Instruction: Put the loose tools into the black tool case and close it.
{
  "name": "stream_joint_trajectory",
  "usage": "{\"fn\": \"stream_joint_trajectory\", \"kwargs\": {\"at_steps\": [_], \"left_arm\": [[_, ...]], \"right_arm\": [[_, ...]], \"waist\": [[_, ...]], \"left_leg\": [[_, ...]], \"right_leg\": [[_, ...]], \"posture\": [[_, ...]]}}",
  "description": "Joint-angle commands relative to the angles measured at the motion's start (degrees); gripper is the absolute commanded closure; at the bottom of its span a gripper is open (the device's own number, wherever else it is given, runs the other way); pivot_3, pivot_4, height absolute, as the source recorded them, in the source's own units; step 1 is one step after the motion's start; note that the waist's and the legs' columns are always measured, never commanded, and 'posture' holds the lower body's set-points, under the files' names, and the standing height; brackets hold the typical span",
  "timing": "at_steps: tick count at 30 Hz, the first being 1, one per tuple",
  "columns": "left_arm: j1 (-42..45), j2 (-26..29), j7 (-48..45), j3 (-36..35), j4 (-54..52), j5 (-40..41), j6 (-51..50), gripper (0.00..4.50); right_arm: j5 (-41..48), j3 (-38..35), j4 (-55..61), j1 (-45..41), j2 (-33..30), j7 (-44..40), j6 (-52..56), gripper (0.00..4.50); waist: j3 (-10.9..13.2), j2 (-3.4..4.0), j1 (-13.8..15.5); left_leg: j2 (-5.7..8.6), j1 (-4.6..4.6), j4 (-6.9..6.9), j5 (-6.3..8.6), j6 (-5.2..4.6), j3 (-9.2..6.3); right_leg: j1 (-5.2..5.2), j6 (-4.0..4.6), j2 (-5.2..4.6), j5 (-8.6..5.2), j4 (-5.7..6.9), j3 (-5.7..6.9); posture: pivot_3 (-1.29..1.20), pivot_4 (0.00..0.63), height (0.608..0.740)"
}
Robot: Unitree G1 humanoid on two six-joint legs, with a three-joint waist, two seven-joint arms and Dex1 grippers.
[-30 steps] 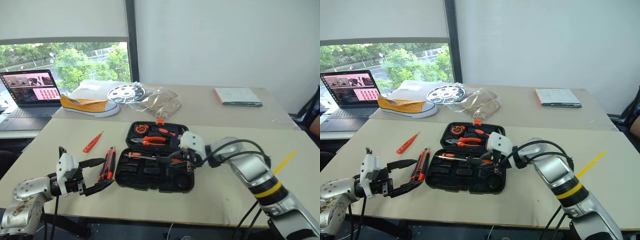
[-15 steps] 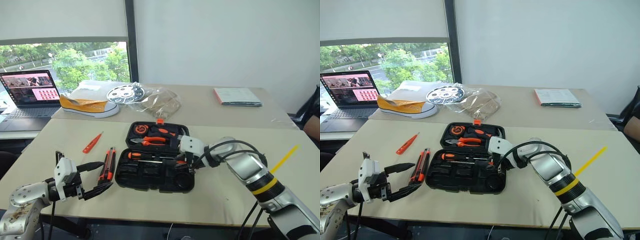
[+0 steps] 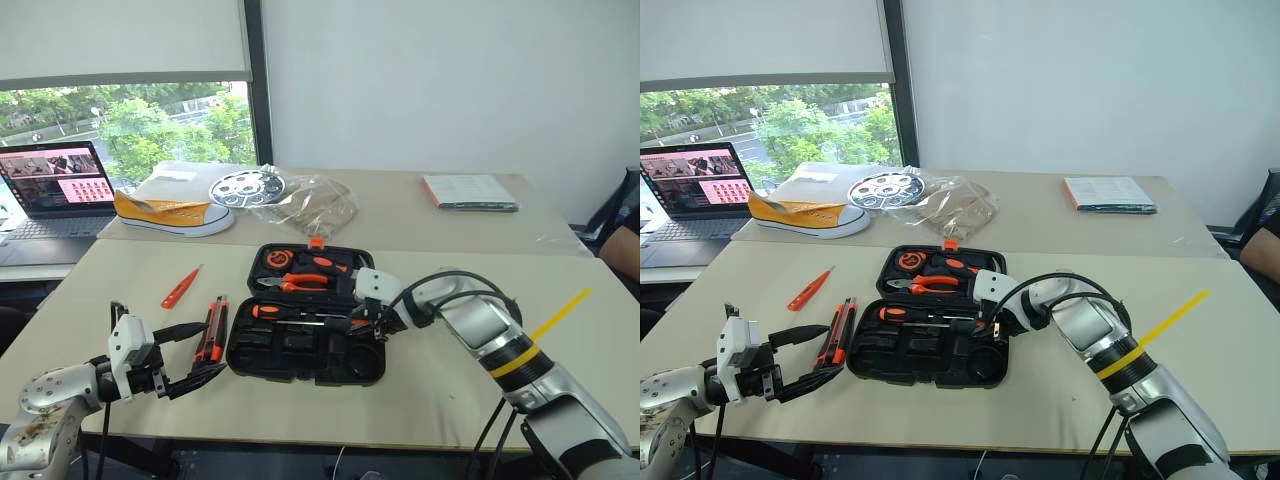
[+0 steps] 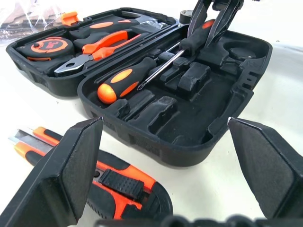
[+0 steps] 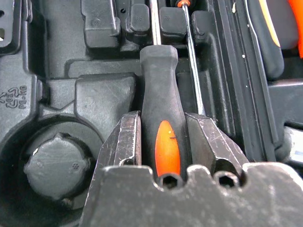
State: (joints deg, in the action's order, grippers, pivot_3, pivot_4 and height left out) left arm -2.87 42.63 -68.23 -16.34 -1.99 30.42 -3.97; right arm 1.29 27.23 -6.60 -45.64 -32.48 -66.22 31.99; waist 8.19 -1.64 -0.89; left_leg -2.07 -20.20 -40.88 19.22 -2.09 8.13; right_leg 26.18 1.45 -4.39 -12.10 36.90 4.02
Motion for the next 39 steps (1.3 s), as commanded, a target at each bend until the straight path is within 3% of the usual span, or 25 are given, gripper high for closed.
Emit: {"fn": "stream_joint_trajectory", "kwargs": {"at_steps": [1, 5, 13, 16, 24, 33, 39], "left_arm": [[0.43, 0.31, 0.29, -0.82, -1.91, 0.12, 0.69, 0.00], [0.82, 0.31, 0.48, -0.76, -1.23, -0.08, 0.72, 0.00], [1.17, 0.00, 0.83, -0.57, -0.65, -0.42, 0.91, 0.00], [1.19, -0.31, 1.19, -0.38, -0.43, -0.71, 1.17, 0.00], [1.10, -0.36, 1.66, -0.59, -0.18, -1.34, 1.28, 0.00], [-0.13, 0.68, 2.28, -2.04, -0.30, -1.56, 1.05, 0.00], [-3.54, 0.18, 3.89, -4.12, -1.03, -1.48, 1.23, 0.00]], "right_arm": [[0.84, -1.20, -1.05, -0.71, 1.05, -0.82, 0.16, 2.23], [7.21, -6.01, 0.37, -1.86, 0.32, -8.00, -2.93, 1.09], [10.97, -9.75, -0.93, -3.23, -0.68, -11.78, -4.58, 1.09], [8.78, -8.81, -2.75, -2.26, 2.24, -7.68, -6.78, 1.71], [4.42, -5.42, -6.82, -0.30, 5.18, -4.47, -10.24, 4.43], [0.45, -2.95, -13.10, -0.52, 8.02, -2.37, -9.90, 4.47], [-0.45, -1.29, -11.31, -0.58, 10.48, -2.48, -8.47, 4.47]], "waist": [[0.00, 0.00, -0.01], [0.01, 0.01, -0.17], [0.02, 0.03, -0.03], [0.02, 0.03, -0.02], [0.02, 0.04, -0.11], [0.01, 0.05, -0.52], [-0.04, 0.06, -1.15]], "left_leg": [[0.00, 0.00, 0.00, 0.00, 0.00, 0.00], [0.00, -0.02, 0.01, 0.00, 0.00, 0.00], [0.01, -0.03, 0.02, 0.01, -0.01, 0.02], [0.00, -0.03, 0.02, 0.01, -0.01, 0.02], [0.02, -0.06, 0.02, 0.00, 0.00, 0.03], [0.00, 0.04, 0.01, -0.02, 0.04, 0.05], [-0.04, 0.19, 0.02, -0.07, 0.13, 0.06]], "right_leg": [[0.00, 0.00, 0.00, 0.00, 0.01, 0.00], [0.01, 0.00, 0.00, 0.00, -0.03, 0.01], [0.04, 0.00, -0.02, 0.00, -0.03, 0.00], [0.04, 0.00, -0.02, 0.00, -0.03, 0.00], [0.06, 0.00, -0.03, 0.00, -0.02, 0.00], [0.03, 0.01, -0.01, 0.01, 0.08, -0.06], [-0.04, 0.12, -0.02, 0.07, 0.15, -0.11]], "posture": [[0.00, 0.150, 0.740], [0.00, 0.150, 0.740], [0.00, 0.150, 0.740], [0.00, 0.150, 0.740], [0.00, 0.150, 0.740], [0.00, 0.150, 0.740], [0.00, 0.150, 0.740]]}}
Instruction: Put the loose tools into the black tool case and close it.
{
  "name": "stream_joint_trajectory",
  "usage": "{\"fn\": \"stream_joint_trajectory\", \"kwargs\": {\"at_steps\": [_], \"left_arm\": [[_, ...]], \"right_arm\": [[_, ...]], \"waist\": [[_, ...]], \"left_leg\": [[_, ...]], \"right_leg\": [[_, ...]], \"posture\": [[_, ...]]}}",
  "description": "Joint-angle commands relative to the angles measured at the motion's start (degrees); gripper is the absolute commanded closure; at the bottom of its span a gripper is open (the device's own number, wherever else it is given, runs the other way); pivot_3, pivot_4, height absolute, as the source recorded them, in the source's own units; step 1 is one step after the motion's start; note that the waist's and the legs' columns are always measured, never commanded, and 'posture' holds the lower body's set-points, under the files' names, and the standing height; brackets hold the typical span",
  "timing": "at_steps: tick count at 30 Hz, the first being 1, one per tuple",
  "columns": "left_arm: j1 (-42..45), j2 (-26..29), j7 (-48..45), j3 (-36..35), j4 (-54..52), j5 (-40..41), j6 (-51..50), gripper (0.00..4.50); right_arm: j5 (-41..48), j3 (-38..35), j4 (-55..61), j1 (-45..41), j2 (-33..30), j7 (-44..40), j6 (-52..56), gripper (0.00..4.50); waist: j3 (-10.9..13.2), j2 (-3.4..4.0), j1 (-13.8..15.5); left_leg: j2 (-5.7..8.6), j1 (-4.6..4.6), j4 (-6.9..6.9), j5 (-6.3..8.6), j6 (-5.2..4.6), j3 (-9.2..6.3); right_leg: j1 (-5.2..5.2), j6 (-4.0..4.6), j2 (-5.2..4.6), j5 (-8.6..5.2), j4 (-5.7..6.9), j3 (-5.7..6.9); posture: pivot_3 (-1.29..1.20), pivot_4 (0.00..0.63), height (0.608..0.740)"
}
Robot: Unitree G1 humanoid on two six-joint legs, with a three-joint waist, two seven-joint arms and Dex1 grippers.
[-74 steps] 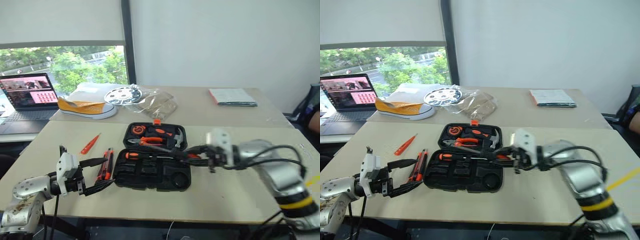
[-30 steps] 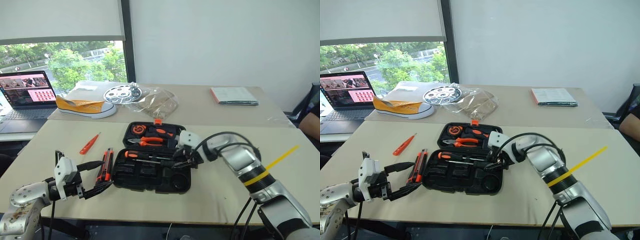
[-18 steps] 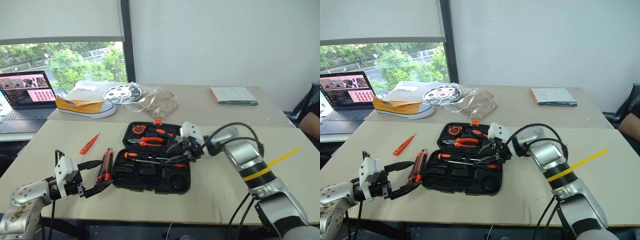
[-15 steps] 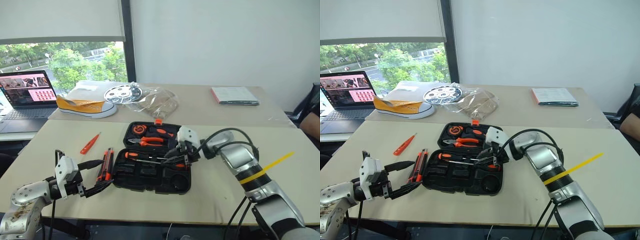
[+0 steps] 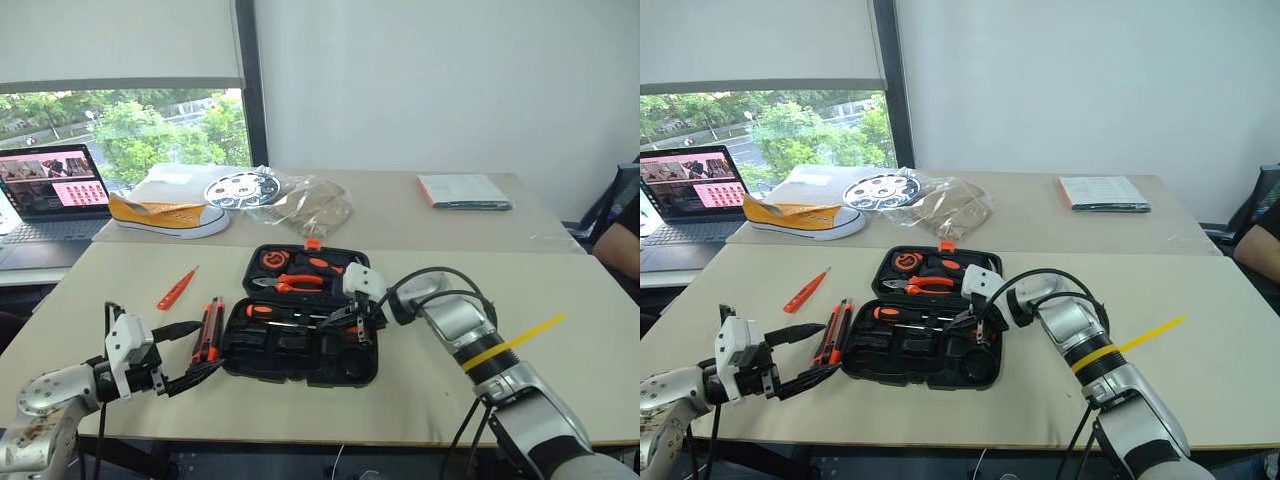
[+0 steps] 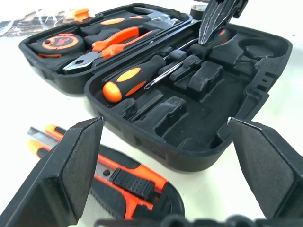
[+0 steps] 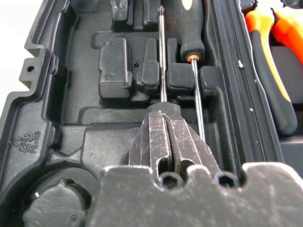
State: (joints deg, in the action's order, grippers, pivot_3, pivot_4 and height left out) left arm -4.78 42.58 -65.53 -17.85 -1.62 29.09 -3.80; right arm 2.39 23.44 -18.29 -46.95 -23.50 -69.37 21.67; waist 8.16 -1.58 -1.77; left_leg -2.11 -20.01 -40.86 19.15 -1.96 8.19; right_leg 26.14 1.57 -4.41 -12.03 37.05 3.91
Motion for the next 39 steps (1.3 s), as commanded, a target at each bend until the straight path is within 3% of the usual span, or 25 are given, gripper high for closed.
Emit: {"fn": "stream_joint_trajectory", "kwargs": {"at_steps": [1, 5, 9, 12, 19, 23, 28, 31, 39], "left_arm": [[-2.00, 0.11, 1.44, -2.91, -1.35, -0.18, 1.24, 0.00], [-4.59, -0.87, 4.03, -7.09, -0.18, 0.70, 2.12, 0.00], [-9.18, -1.92, 6.35, -14.65, 3.92, 2.35, 1.82, 0.00], [-11.34, -2.56, 8.60, -19.08, 7.68, 2.90, 1.21, 0.00], [-10.72, -2.15, 13.15, -22.19, 13.94, 2.49, -0.51, 0.00], [-5.64, -0.25, 19.23, -18.19, 12.54, 1.05, -9.45, 0.00], [9.18, 2.54, 25.20, -11.82, 16.00, -1.75, -17.70, 0.00], [24.12, 4.07, 25.46, -3.56, 24.62, -5.14, -25.31, 0.00], [46.40, 3.68, 23.87, 9.97, 47.05, -16.77, -24.87, 0.00]], "right_arm": [[-1.43, 2.24, 0.80, 0.73, 1.73, 0.77, 1.78, 4.47], [4.84, -5.12, 6.76, 3.34, 1.34, 0.33, -2.43, 4.47], [12.81, -15.11, 17.19, 12.87, -2.84, -0.88, -6.75, 3.40], [15.75, -20.10, 20.86, 20.86, -4.56, -0.46, -12.88, 2.35], [21.91, -31.36, 22.50, 34.33, -4.80, 2.02, -24.08, 0.03], [26.23, -33.89, 25.19, 37.27, -4.34, 5.17, -21.15, 0.03], [28.24, -33.70, 30.52, 37.80, -3.11, 10.18, -18.94, 0.03], [28.37, -33.53, 32.95, 37.87, -3.12, 12.65, -17.79, 0.03], [28.13, -33.54, 35.62, 38.89, -4.65, 15.27, -16.59, 0.03]], "waist": [[-0.01, -0.01, -0.47], [0.00, -0.01, -0.69], [0.03, 0.05, -0.31], [0.03, 0.03, 0.18], [0.04, 0.00, 1.21], [0.03, -0.03, 1.51], [0.04, -0.10, 2.06], [0.05, -0.14, 2.38], [0.07, -0.22, 1.23]], "left_leg": [[-0.06, 0.03, 0.00, -0.01, 0.03, 0.01], [-0.25, 0.03, 0.02, -0.10, 0.19, 0.01], [-0.37, -0.18, 0.14, -0.13, 0.27, -0.02], [-0.38, -0.22, 0.20, -0.08, 0.20, -0.02], [-0.34, -0.16, 0.18, -0.02, 0.13, 0.01], [-0.34, -0.12, 0.14, -0.03, 0.14, 0.01], [-0.38, -0.08, 0.14, -0.22, 0.34, -0.09], [-0.34, -0.08, 0.15, -0.29, 0.41, -0.09], [0.00, -0.20, 0.16, -0.31, 0.38, -0.05]], "right_leg": [[0.00, 0.03, -0.02, 0.02, 0.00, -0.03], [0.02, 0.19, 0.01, 0.09, -0.01, -0.02], [0.18, 0.33, 0.05, 0.04, -0.08, 0.12], [0.15, 0.31, 0.05, 0.03, -0.33, 0.20], [0.07, 0.28, 0.06, 0.02, -0.32, 0.18], [0.00, 0.28, 0.03, 0.11, -0.30, 0.14], [0.01, 0.45, 0.14, 0.23, -0.17, 0.13], [0.01, 0.48, 0.39, 0.25, -0.09, 0.16], [0.09, 0.35, 0.61, 0.23, -0.23, 0.05]], "posture": [[0.00, 0.150, 0.740], [0.00, 0.150, 0.740], [0.00, 0.150, 0.740], [0.00, 0.150, 0.740], [0.00, 0.150, 0.740], [0.00, 0.150, 0.740], [0.00, 0.150, 0.740], [0.00, 0.150, 0.740], [0.00, 0.150, 0.740]]}}
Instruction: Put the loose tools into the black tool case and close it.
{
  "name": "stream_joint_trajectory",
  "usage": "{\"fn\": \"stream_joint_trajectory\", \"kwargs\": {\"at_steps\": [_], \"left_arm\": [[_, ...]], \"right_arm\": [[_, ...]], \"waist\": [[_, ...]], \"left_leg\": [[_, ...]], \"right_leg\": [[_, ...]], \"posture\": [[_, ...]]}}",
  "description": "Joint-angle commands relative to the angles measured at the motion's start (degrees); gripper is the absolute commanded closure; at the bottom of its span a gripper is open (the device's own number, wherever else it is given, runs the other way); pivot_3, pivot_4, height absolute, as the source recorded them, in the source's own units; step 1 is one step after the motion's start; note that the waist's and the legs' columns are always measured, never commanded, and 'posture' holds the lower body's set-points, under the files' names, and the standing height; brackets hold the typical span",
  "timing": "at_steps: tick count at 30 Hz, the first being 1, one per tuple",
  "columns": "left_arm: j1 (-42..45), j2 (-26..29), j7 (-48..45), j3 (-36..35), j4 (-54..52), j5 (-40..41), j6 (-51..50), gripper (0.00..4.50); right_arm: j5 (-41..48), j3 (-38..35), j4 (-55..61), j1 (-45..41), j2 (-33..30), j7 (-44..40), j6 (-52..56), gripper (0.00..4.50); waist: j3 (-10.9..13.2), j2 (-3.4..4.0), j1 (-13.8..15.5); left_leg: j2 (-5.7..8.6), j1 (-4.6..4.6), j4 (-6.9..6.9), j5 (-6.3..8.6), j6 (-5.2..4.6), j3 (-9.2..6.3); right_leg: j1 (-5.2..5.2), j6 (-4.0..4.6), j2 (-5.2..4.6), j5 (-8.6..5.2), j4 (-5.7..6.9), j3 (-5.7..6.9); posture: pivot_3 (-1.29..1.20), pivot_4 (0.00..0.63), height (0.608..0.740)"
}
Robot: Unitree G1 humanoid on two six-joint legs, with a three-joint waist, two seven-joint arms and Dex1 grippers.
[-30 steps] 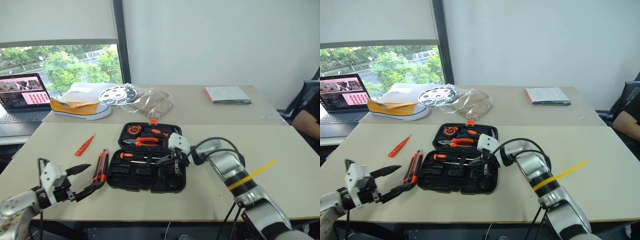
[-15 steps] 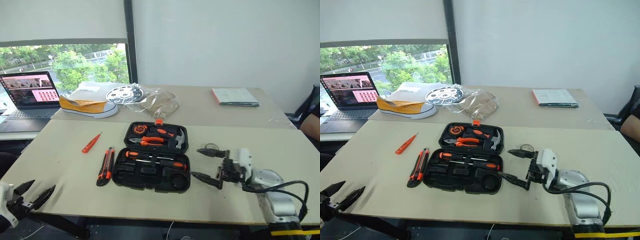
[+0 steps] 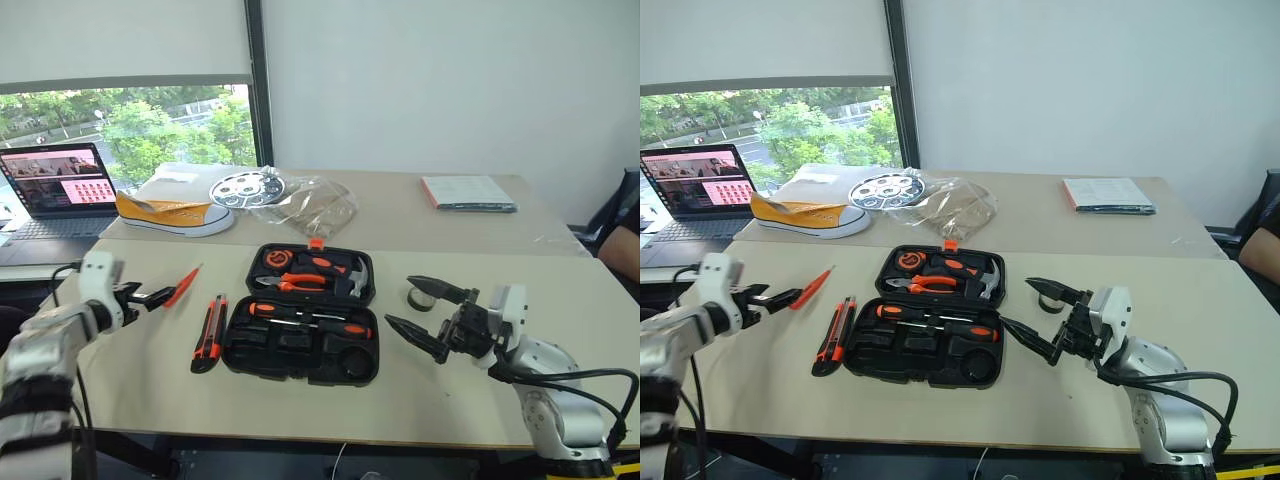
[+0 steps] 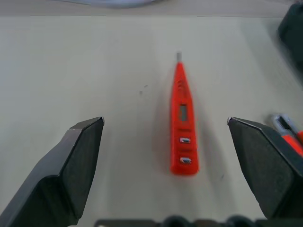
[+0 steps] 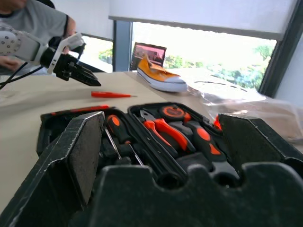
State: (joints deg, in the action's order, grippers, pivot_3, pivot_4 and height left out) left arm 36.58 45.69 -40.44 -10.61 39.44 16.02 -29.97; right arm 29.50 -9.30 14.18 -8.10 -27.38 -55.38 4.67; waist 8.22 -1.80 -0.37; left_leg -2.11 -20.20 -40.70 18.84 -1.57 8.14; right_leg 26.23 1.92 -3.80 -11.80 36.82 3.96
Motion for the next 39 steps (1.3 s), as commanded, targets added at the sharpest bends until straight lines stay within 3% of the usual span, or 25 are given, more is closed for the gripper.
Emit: {"fn": "stream_joint_trajectory", "kwargs": {"at_steps": [1, 5, 10, 11, 17, 18, 23, 27, 31, 35, 39], "left_arm": [[7.15, 0.27, -1.97, 3.78, 8.57, -4.56, 1.40, 0.00], [13.20, -1.63, -5.46, 6.98, 16.28, -7.62, 3.93, 0.00], [16.72, -3.03, -7.63, 8.43, 21.39, -9.88, 4.64, 1.48], [16.83, -2.92, -8.02, 8.47, 21.75, -10.13, 4.95, 1.58], [17.08, -1.23, -13.85, 5.55, 22.29, -7.99, 6.45, 3.83], [16.70, -1.01, -16.69, 4.86, 21.21, -7.01, 8.06, 4.02], [12.35, -0.77, -36.61, 1.38, 7.65, 0.76, 20.10, 4.02], [5.70, 1.56, -48.64, 7.70, -12.99, 3.46, 14.41, 4.02], [3.62, -0.49, -48.01, 13.49, -26.56, 2.64, 11.86, 4.02], [4.75, -2.89, -43.40, 19.78, -25.42, -6.42, 20.20, 4.02], [5.13, -2.51, -43.94, 22.88, -23.76, -9.51, 23.45, 4.02]], "right_arm": [[1.09, -0.89, 3.51, 0.28, -0.91, 1.69, 0.59, 0.03], [1.13, -1.01, 4.94, 1.65, -1.15, 2.79, 0.95, 0.03], [0.69, -0.47, 7.15, 3.42, -1.36, 4.08, 1.24, 0.00], [0.67, -0.51, 7.52, 3.79, -1.46, 4.32, 1.26, 0.00], [1.16, -1.22, 9.10, 5.98, -2.38, 4.99, 1.33, 0.00], [1.26, -1.34, 9.40, 6.39, -2.55, 5.02, 1.38, 0.00], [2.76, -2.79, 11.77, 9.17, -4.77, 4.33, 2.18, 0.00], [4.33, -4.29, 12.85, 11.22, -7.16, 3.36, 3.02, 0.00], [4.71, -4.58, 13.05, 13.11, -8.37, 2.46, 3.11, 0.00], [4.08, -3.47, 13.89, 13.68, -8.54, 2.39, 2.88, 0.00], [4.37, -3.72, 14.87, 13.95, -8.51, 2.93, 3.23, 0.00]], "waist": [[0.00, -0.01, -0.26], [0.01, -0.02, -0.22], [0.02, -0.04, -0.13], [0.02, -0.03, -0.13], [0.02, -0.04, -0.14], [0.06, -0.10, -0.15], [0.15, -0.26, -0.15], [0.18, -0.30, -0.08], [0.18, -0.30, 0.25], [0.18, -0.30, 0.90], [0.19, -0.32, 0.52]], "left_leg": [[-0.01, -0.01, 0.03, 0.00, 0.00, 0.01], [0.01, -0.05, 0.08, 0.00, 0.00, 0.10], [0.12, -0.02, 0.03, 0.00, -0.01, 0.15], [0.13, 0.00, -0.02, 0.00, -0.01, 0.07], [0.13, 0.02, -0.07, -0.02, -0.07, -0.08], [0.13, 0.01, -0.07, -0.02, -0.08, -0.08], [0.10, -0.03, -0.09, -0.01, -0.11, -0.11], [0.13, -0.05, -0.13, 0.02, -0.16, -0.11], [0.17, 0.01, -0.17, 0.04, -0.22, -0.12], [0.20, 0.00, -0.25, 0.00, -0.35, -0.13], [0.18, 0.00, -0.24, 0.01, -0.39, -0.12]], "right_leg": [[0.00, -0.01, 0.04, -0.01, -0.02, 0.00], [-0.01, -0.07, 0.06, -0.05, -0.05, 0.05], [-0.02, -0.13, -0.08, -0.08, -0.04, 0.01], [-0.03, -0.13, -0.12, -0.08, 0.04, -0.02], [-0.03, -0.14, -0.21, -0.08, 0.16, -0.05], [-0.03, -0.15, -0.22, -0.08, 0.16, -0.04], [-0.02, -0.19, -0.27, -0.11, 0.16, 0.00], [-0.03, -0.25, -0.37, -0.15, 0.17, 0.00], [-0.09, -0.30, -0.40, -0.17, 0.20, -0.09], [-0.14, -0.37, -0.39, -0.15, 0.20, -0.21], [-0.12, -0.39, -0.33, -0.11, 0.18, -0.30]], "posture": [[0.00, 0.150, 0.740], [0.00, 0.150, 0.740], [0.00, 0.150, 0.740], [0.00, 0.150, 0.740], [0.00, 0.150, 0.740], [0.00, 0.150, 0.740], [0.00, 0.150, 0.740], [0.00, 0.150, 0.740], [0.00, 0.150, 0.740], [0.00, 0.150, 0.740], [0.00, 0.150, 0.740]]}}
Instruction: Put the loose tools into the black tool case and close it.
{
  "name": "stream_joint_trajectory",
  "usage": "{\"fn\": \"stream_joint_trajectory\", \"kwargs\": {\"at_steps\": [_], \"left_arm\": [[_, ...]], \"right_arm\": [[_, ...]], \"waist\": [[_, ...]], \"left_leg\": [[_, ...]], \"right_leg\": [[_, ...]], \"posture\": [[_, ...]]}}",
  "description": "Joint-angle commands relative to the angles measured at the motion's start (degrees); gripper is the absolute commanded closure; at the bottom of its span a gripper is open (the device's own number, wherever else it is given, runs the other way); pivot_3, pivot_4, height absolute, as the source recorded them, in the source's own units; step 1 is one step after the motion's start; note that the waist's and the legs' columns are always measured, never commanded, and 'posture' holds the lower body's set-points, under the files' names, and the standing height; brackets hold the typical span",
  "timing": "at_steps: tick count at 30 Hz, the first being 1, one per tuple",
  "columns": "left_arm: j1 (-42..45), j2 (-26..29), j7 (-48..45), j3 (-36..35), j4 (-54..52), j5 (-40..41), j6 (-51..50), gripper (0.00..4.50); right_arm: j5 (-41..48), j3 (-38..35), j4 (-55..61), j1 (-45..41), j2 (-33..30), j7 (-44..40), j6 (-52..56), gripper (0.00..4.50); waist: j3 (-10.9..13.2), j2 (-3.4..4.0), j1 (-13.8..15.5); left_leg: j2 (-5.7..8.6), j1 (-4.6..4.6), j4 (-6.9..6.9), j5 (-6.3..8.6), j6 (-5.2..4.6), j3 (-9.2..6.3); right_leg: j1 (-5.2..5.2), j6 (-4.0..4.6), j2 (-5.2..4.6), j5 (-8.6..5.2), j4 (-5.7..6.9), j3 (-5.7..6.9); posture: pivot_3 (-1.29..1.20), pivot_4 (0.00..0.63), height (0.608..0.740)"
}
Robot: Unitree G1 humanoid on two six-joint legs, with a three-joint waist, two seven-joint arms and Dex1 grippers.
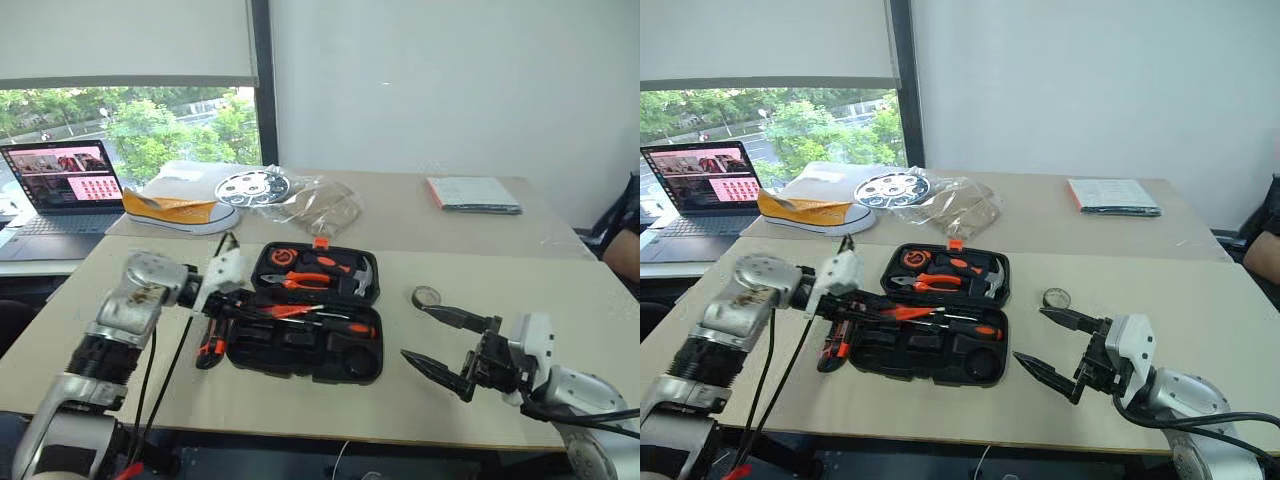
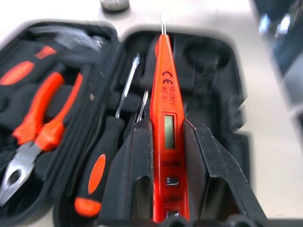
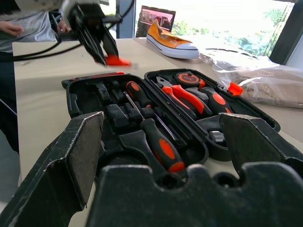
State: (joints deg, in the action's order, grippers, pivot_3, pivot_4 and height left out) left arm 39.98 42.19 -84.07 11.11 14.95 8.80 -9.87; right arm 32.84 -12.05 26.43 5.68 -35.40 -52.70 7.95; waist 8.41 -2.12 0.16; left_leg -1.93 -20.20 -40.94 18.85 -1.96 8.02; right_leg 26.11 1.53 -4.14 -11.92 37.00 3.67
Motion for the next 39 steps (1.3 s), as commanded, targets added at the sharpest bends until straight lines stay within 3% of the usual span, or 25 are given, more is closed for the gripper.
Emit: {"fn": "stream_joint_trajectory", "kwargs": {"at_steps": [1, 25, 39], "left_arm": [[1.75, 1.31, -0.56, 1.83, 1.30, -3.24, 4.45, 4.02], [5.46, -4.45, -0.68, 9.57, 8.89, -11.37, 9.55, 4.02], [6.25, -1.74, -1.62, 14.20, 8.61, -17.92, 6.33, 4.02]], "right_arm": [[1.09, -1.11, 2.78, 0.34, -0.51, 0.29, -0.03, 0.00], [0.42, -0.29, 4.06, 1.79, 0.37, 2.38, -0.51, 0.00], [0.10, 0.24, 3.56, 1.38, 0.57, 2.66, -0.77, 0.00]], "waist": [[0.00, 0.00, 0.03], [0.00, 0.00, 0.52], [-0.01, 0.01, 0.17]], "left_leg": [[0.00, 0.00, 0.00, 0.00, 0.00, 0.00], [0.11, -0.07, -0.31, 0.24, -0.43, 0.04], [0.07, 0.05, -0.34, 0.25, -0.45, 0.03]], "right_leg": [[0.00, 0.00, 0.00, 0.00, 0.00, 0.02], [-0.12, -0.27, -0.18, 0.02, -0.12, 0.04], [-0.25, -0.30, -0.14, 0.00, -0.08, 0.02]], "posture": [[0.00, 0.150, 0.740], [0.00, 0.150, 0.740], [0.00, 0.150, 0.740]]}}
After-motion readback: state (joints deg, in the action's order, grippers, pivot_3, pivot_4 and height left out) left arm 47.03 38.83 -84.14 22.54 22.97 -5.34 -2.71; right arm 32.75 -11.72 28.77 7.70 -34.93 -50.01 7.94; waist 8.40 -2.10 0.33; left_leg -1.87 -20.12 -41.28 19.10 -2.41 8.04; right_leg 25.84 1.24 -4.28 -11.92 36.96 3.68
